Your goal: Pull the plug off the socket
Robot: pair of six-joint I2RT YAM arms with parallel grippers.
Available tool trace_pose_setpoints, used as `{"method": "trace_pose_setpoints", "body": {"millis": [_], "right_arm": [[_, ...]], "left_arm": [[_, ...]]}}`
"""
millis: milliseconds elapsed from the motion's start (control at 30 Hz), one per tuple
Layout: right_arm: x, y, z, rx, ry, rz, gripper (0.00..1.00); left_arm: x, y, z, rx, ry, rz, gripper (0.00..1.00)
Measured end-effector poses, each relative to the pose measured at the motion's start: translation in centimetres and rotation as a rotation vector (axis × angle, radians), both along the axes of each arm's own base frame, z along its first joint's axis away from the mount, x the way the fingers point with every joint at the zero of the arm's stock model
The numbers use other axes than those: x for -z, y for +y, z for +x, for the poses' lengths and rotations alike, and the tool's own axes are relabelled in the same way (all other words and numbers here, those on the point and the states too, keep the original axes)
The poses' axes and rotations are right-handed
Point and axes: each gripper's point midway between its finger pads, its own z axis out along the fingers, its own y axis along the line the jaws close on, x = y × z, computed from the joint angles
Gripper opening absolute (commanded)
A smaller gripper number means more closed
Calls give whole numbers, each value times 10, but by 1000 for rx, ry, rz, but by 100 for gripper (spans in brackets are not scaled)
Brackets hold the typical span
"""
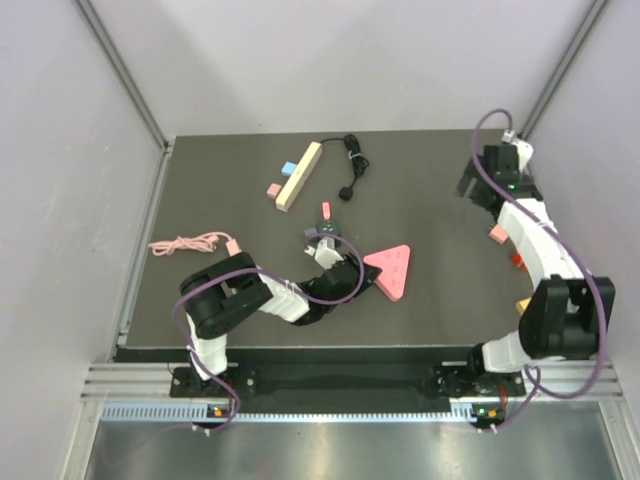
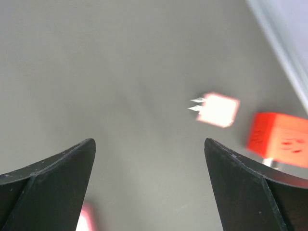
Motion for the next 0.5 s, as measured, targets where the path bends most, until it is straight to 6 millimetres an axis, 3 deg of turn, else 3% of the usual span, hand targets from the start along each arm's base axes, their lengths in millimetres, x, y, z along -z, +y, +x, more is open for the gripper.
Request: {"method": "trace_pose_setpoints", "body": {"millis": [133,233,400,500], "right_arm": [[-18,61,-17,-171,-58,10,95],[-1,101,-50,-306,-53,54,96],[53,131,-107,-422,79,118,96],[59,133,-126,-427,96,139,96]], "left_arm": [[0,0,0,6,-6,7,0],[-1,-1,1,8,-11,13,0],[-5,-8,6,35,-30,59,0],[-11,-17,10,62,-53,112,0]]}}
